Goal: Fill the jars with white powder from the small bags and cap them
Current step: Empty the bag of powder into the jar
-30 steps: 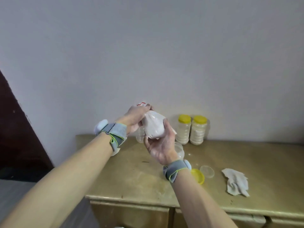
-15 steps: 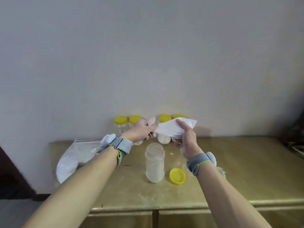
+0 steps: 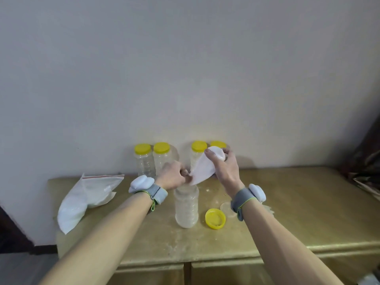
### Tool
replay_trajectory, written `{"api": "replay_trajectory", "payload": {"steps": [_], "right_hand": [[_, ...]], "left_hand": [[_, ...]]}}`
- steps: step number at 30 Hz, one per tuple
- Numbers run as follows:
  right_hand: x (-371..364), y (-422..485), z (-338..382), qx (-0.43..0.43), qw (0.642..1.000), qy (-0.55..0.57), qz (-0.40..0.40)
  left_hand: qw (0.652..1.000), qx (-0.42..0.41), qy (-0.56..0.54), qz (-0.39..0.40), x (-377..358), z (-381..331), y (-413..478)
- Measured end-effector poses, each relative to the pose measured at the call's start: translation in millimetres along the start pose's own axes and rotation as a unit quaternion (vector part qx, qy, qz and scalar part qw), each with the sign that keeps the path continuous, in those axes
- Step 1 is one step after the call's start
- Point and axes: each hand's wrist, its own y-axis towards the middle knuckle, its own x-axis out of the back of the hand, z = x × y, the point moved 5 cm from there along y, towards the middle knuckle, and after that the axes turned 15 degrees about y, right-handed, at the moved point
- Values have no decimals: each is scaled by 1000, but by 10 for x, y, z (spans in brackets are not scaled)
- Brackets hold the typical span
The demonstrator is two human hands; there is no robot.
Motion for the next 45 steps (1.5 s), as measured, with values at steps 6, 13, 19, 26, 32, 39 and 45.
{"api": "replay_trajectory", "payload": {"steps": [6,13,19,26,32,39,45], "right_hand": [[-115,-65,-52,46,989,-132,41],[-244,-126,-106,58,983,-155,85],[-231,-99,-123,31,989,-135,52],[-208,-72,-37,42,981,-191,14],[-126,-37,-99,20,983,-185,-2],[-140,-45,-98,3,988,-152,-3],[-106,-50,-60,8,989,-145,4]], "left_hand": [[999,19,19,32,-89,2,-40],[997,6,65,27,-202,3,-113],[997,36,66,7,-200,72,-93],[996,47,68,-32,-199,31,-110],[998,40,-24,29,-308,123,-104],[995,42,-47,80,-417,38,-199],[991,11,-110,73,-475,-77,-233]]}}
